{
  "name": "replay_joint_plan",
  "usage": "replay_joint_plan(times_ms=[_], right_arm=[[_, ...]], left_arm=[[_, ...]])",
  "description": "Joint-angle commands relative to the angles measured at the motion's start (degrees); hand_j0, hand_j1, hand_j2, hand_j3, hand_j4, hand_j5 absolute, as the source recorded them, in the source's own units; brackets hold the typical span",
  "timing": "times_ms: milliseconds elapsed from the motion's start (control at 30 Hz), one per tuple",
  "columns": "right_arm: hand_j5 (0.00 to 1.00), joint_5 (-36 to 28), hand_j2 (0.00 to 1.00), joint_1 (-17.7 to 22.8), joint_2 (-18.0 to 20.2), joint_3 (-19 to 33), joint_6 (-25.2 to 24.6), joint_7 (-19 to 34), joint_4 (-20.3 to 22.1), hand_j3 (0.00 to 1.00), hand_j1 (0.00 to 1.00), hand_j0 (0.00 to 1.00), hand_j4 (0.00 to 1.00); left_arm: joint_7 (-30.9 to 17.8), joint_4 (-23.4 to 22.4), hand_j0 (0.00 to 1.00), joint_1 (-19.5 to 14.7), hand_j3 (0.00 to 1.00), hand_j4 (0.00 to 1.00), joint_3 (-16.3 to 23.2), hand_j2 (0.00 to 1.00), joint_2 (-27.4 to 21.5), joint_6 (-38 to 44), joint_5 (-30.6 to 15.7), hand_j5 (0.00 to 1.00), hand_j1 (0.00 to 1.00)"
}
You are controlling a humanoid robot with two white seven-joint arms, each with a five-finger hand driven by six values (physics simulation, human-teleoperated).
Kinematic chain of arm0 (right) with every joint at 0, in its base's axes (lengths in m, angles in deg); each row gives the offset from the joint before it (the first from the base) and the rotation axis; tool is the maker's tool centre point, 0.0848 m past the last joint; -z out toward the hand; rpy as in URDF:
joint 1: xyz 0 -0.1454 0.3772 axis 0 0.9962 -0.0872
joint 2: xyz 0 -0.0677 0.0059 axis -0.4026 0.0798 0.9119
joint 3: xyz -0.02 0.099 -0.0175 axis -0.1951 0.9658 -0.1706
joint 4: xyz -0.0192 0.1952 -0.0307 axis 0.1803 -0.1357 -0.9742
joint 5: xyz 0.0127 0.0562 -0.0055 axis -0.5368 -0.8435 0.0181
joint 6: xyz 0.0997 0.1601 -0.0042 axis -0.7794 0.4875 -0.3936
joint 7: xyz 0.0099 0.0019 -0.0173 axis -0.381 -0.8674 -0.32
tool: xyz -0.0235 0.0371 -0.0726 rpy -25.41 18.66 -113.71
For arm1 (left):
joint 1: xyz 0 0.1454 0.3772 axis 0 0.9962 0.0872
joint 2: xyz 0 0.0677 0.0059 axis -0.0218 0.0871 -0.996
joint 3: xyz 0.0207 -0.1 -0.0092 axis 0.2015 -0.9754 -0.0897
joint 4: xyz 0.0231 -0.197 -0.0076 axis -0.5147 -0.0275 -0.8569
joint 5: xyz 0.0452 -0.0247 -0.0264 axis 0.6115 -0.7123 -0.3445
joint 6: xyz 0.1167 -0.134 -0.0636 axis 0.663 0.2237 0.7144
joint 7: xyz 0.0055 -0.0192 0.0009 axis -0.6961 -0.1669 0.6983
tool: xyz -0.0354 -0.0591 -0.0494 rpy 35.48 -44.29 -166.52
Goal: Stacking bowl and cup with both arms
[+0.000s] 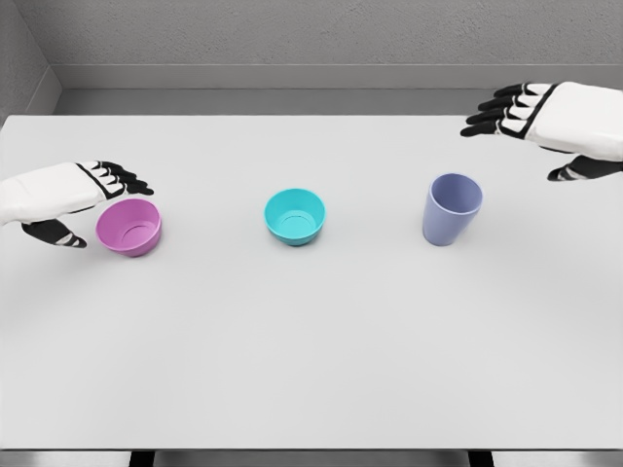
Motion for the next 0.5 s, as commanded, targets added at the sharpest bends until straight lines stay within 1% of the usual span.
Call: replay_joint_plan(times_ms=[0, 167, 233, 267, 300, 333, 400, 467], right_arm=[[1.0, -0.1, 1.0, 0.0, -0.2, -0.5, -0.2, 0.0, 0.5, 1.0, 1.0, 1.0, 1.0], [1.0, 0.0, 1.0, 0.0, -0.4, -0.5, -0.2, 0.0, 0.9, 1.0, 1.0, 1.0, 1.0], [1.0, 0.1, 1.0, -0.3, -0.8, -0.5, -0.2, 0.0, 0.8, 1.0, 1.0, 1.0, 1.0], [1.0, 0.0, 1.0, -0.8, -1.5, -0.4, -0.2, 0.0, 0.7, 1.0, 1.0, 1.0, 1.0], [1.0, 0.0, 1.0, -1.1, -1.6, -0.2, -0.2, 0.0, 0.5, 1.0, 1.0, 1.0, 1.0], [1.0, 0.0, 1.0, -2.1, -1.7, 0.2, -0.2, 0.0, 0.5, 1.0, 1.0, 1.0, 1.0], [1.0, -0.3, 1.0, -2.0, -1.5, -0.2, -0.2, 0.0, 0.5, 1.0, 1.0, 1.0, 1.0], [1.0, 0.0, 1.0, -3.1, -1.6, -0.1, -0.2, 0.0, 0.8, 1.0, 1.0, 1.0, 1.0]], left_arm=[[-0.6, 0.0, 1.0, 0.0, 1.0, 1.0, 0.0, 1.0, -0.1, 0.1, -0.3, 1.0, 1.0], [-1.1, 0.0, 1.0, -0.5, 1.0, 1.0, 0.5, 1.0, -0.1, 0.1, -0.2, 1.0, 1.0], [-1.8, 0.0, 1.0, -1.6, 1.0, 1.0, 0.8, 1.0, 0.0, 0.1, -0.2, 1.0, 1.0], [-1.9, 0.0, 1.0, -1.6, 1.0, 1.0, 1.4, 1.0, 0.6, 0.1, -0.1, 1.0, 1.0], [-2.3, 0.0, 1.0, -2.8, 1.0, 1.0, 3.5, 1.0, 0.7, 0.1, -0.1, 1.0, 1.0], [-3.0, 0.0, 1.0, -3.3, 1.0, 1.0, 4.3, 1.0, 1.3, 0.1, 0.0, 1.0, 1.0], [-3.5, 0.0, 1.0, -3.3, 1.0, 1.0, 4.4, 1.0, 1.9, 0.1, 0.0, 1.0, 1.0], [-4.6, 0.0, 1.0, -3.4, 1.0, 1.0, 5.1, 1.0, 2.1, 0.1, 0.0, 1.0, 1.0]])
